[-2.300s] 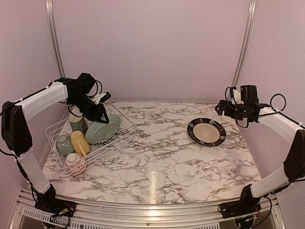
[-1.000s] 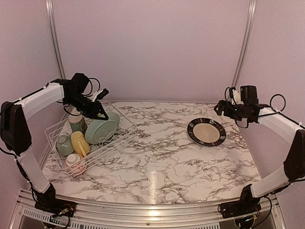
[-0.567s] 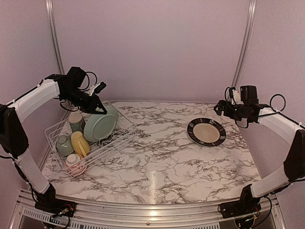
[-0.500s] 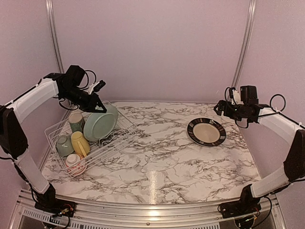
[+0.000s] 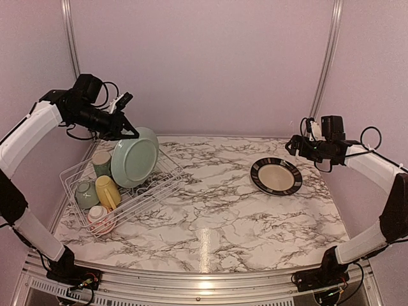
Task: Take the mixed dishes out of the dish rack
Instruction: Grab the plate from the dish rack, then pass from the left arm to the right
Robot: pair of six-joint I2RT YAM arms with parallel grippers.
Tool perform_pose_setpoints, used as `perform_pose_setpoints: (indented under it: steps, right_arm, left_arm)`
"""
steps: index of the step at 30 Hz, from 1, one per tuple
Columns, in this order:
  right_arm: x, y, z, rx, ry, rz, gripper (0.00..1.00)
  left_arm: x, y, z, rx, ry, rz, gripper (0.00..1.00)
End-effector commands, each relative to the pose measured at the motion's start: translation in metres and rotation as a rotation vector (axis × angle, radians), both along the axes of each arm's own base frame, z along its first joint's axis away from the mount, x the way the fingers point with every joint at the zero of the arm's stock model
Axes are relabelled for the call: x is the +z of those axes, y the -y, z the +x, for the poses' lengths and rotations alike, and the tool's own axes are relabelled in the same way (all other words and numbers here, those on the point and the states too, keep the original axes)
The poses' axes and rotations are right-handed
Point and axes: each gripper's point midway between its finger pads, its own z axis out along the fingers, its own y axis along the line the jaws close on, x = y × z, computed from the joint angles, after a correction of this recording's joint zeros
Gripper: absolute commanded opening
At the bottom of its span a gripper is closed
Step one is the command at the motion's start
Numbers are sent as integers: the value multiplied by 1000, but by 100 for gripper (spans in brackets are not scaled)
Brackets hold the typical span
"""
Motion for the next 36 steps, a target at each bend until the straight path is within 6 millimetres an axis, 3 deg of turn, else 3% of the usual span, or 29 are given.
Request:
perform_pose_setpoints:
  steps: [1, 9, 16, 23, 27, 36]
  right_arm:
    - [3, -5, 3, 9, 15, 24, 98]
    - [0, -10, 0, 13, 4, 43, 97]
    - [5, -33, -2, 39, 1, 132, 97]
    - [21, -68, -4, 116, -5, 414, 97]
    - [36, -91, -8, 177, -5, 546, 97]
    - [63, -172, -26, 339, -26, 726, 97]
  left_arm:
    - [68, 25, -14, -37, 177, -107, 0]
    - [105, 52, -3, 36, 428, 38, 0]
    - [118, 111, -22, -59, 753, 133, 0]
    - [96, 160, -30, -49, 1064, 384, 0]
    - [70, 188, -30, -53, 1149, 502, 0]
    - [13, 232, -37, -119, 1284, 747, 0]
